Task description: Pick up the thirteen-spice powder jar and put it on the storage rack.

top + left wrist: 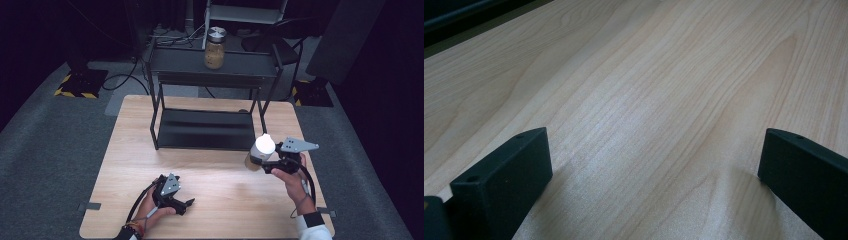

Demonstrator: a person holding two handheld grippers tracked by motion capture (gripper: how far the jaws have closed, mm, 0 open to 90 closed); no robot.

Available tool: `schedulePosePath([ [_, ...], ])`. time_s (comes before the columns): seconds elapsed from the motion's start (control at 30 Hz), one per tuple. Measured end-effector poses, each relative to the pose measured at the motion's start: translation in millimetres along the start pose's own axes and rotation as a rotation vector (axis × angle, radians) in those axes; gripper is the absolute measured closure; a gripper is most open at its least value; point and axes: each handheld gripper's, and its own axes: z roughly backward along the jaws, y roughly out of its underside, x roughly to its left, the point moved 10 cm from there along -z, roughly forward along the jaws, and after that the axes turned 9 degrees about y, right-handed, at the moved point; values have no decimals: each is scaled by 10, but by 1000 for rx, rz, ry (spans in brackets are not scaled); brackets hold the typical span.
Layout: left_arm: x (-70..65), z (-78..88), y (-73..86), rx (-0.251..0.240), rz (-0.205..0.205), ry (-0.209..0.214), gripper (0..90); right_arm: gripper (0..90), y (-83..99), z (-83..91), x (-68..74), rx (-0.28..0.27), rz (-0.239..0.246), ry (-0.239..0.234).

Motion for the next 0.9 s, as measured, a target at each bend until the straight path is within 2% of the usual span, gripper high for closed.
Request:
schedulePosePath([
  [0.2, -3, -1, -2, 3, -3, -2, 2, 302, -405, -30, -70, -8, 17, 9],
  [0.43, -8, -4, -5, 7, -10, -6, 2, 302, -789, -131, -121, -14, 43, 7],
  [0.57, -9, -4, -5, 7, -10, -7, 2, 302, -997, -167, -153, -25, 43, 3],
  [0.9, -10, -5, -5, 7, -10, -7, 2, 302, -1440, -153, -285, -32, 26, 41],
])
